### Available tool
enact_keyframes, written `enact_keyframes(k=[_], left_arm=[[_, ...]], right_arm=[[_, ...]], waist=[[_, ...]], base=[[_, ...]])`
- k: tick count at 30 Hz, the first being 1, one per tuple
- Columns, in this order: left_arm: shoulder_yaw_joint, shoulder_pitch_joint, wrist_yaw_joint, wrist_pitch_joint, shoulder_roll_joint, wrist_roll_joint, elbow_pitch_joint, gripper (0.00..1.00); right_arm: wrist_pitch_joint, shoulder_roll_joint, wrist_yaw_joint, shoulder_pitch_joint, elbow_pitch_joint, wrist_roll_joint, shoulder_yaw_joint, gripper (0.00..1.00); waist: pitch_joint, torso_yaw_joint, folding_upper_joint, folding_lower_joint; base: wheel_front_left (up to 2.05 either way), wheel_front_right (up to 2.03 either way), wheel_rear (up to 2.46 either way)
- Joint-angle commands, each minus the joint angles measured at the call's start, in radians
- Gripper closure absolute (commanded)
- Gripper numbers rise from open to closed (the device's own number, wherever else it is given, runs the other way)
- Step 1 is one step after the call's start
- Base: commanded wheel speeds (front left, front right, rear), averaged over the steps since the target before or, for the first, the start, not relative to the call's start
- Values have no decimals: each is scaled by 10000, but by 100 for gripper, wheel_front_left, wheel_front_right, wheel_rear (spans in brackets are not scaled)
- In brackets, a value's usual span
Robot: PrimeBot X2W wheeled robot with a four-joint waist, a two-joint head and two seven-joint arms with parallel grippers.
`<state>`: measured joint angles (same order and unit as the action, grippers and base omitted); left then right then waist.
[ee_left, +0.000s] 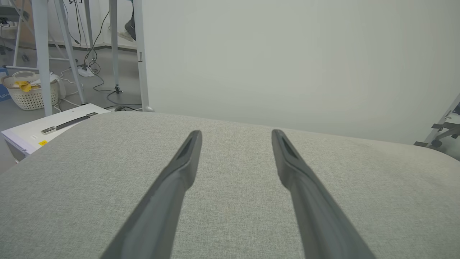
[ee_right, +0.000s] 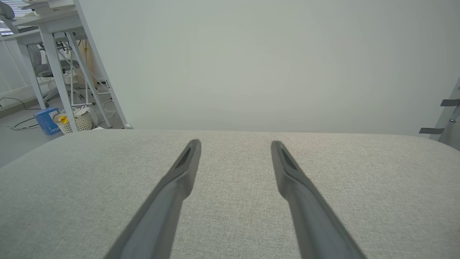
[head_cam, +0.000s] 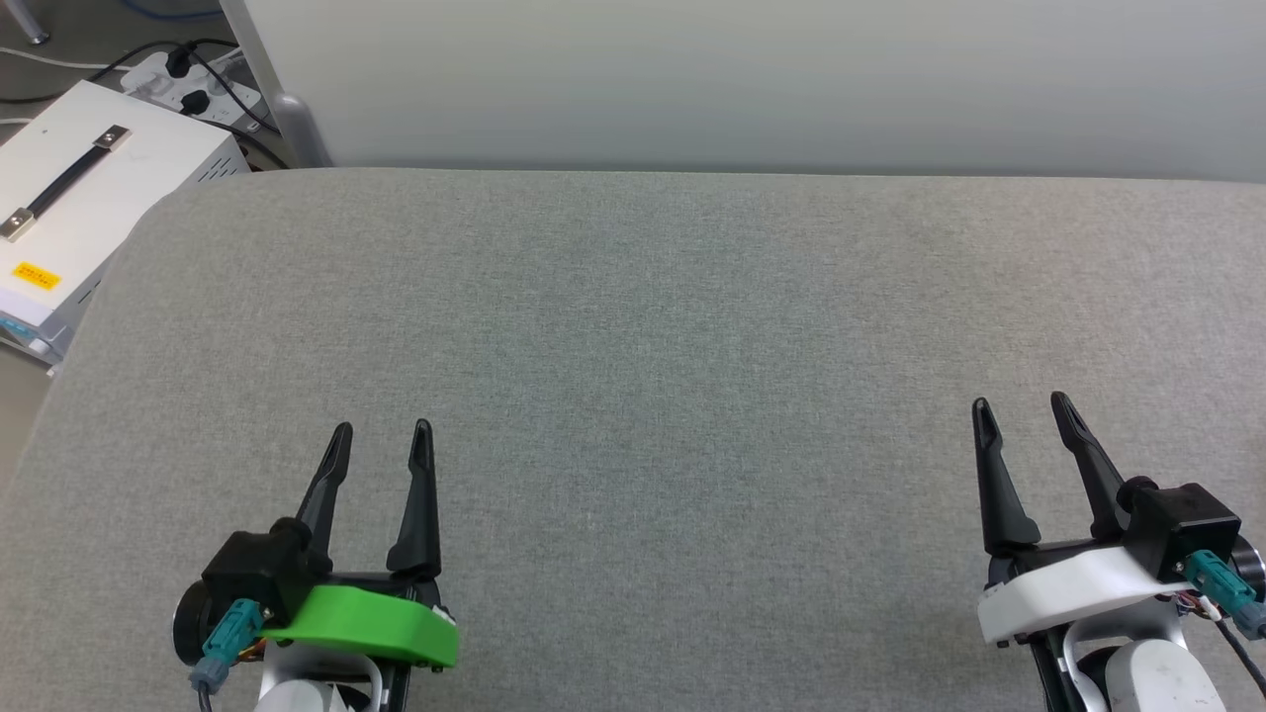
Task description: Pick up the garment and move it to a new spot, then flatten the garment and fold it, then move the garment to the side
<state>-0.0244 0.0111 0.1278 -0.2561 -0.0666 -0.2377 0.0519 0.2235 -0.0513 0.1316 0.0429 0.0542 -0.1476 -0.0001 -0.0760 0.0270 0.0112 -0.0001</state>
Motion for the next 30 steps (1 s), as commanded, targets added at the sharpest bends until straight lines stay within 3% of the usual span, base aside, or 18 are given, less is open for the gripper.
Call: enact_keyframes(k=[1,4,5,30], left_arm=[[34,-101,28,-57,41,-52,-17,0],[187,-105,28,-57,54,-38,24,0],[138,5,-2,4,27,-8,27,100],[170,-13,-234,480,47,425,-68,100]], right_arm=[[28,9,-9,20,-10,-36,29,0],[32,9,-9,48,-33,-53,37,0],[-2,6,0,2,-10,-15,25,100],[-408,8,-2,-77,-105,256,17,100]], waist=[[-21,-7,-112,1],[-66,-24,-112,1],[-59,-21,0,1],[90,-67,-20,1]], base=[[0,0,0],[0,0,0],[0,0,0],[0,0,0]])
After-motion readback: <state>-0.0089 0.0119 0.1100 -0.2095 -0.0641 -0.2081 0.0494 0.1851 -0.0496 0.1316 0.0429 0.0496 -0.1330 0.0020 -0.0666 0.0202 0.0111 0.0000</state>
